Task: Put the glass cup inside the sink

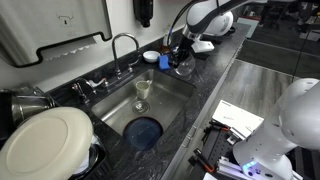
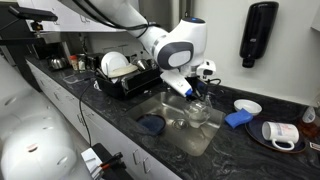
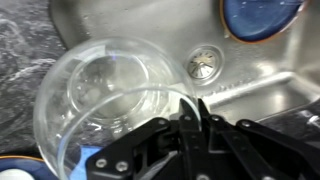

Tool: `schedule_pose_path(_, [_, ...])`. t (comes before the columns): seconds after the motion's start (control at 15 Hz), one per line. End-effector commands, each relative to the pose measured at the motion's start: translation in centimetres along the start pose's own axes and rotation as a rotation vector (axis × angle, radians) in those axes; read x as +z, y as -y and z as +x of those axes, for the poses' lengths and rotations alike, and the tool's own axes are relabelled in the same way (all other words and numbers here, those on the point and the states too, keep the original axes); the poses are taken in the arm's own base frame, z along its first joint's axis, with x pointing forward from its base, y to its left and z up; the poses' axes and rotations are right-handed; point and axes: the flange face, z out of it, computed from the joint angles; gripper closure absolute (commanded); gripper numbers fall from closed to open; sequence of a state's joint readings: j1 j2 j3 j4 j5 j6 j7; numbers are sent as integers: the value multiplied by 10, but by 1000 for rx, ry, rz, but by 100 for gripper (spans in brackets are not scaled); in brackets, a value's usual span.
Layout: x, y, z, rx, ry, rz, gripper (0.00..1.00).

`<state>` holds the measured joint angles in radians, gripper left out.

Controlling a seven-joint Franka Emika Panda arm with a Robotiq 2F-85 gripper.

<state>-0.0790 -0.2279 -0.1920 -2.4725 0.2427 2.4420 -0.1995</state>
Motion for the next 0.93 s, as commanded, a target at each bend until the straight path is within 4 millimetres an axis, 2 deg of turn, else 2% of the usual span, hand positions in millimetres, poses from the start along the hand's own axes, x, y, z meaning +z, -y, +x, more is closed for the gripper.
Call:
schedule_pose_path(0.0, [3, 43, -2, -66, 23, 126, 98])
schedule_pose_path(0.2, [31, 71, -7, -104, 13, 183, 98])
schedule_pose_path(0.4, [70, 88, -12, -125, 20, 206, 98])
schedule_pose_path(0.6, [112, 94, -19, -138, 37, 201, 98])
schedule_pose_path(0.87, [164, 91, -27, -136, 50, 163, 98])
